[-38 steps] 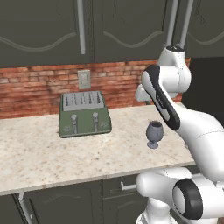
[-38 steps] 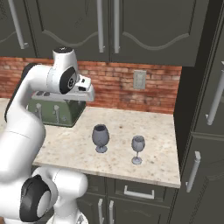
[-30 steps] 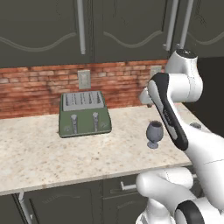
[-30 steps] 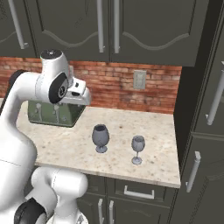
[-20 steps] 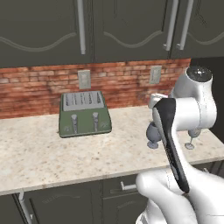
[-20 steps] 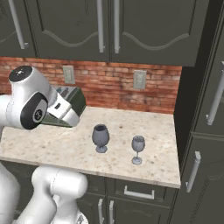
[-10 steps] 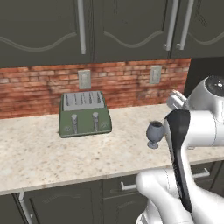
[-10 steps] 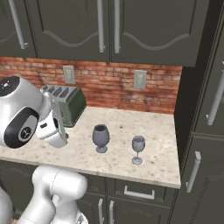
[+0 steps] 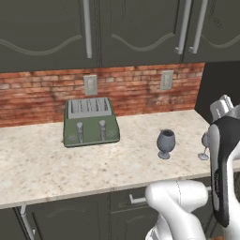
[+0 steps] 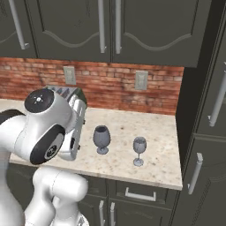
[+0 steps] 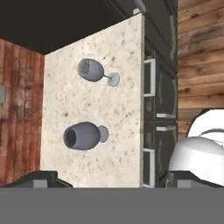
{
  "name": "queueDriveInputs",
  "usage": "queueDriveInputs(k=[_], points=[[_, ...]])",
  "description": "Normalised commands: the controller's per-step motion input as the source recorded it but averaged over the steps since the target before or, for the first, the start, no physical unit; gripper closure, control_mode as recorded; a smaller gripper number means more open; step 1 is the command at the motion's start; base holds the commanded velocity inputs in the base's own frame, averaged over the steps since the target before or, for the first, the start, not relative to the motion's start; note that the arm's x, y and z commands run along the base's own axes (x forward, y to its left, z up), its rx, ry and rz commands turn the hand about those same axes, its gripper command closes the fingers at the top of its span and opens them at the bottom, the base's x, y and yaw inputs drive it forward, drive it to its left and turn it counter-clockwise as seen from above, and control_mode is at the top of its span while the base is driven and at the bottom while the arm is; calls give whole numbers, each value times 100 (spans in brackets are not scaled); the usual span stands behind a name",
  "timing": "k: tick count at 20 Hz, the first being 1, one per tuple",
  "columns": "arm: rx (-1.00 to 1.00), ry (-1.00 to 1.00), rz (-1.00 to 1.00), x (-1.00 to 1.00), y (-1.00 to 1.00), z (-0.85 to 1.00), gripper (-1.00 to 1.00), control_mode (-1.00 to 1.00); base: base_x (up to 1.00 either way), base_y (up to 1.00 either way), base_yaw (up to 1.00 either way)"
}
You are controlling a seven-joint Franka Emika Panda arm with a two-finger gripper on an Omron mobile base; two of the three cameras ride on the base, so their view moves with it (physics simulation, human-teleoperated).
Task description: Retrieve the wine glasses from the counter and place one next to each plate.
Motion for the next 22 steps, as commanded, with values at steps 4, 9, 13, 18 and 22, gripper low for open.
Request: queueDriveInputs(k=[4, 9, 13, 18, 22], points=[[52, 0, -9, -8, -69, 0, -100, -100, 0, 0, 0], [44, 0, -5, -10, -55, 0, -100, -100, 0, 0, 0], [37, 2, 0, 3, -43, -25, -100, -100, 0, 0, 0], [35, -1, -3, 0, -43, -39, -100, -100, 0, 0, 0], [31, -4, -9, 1, -38, -41, -100, -100, 0, 0, 0]])
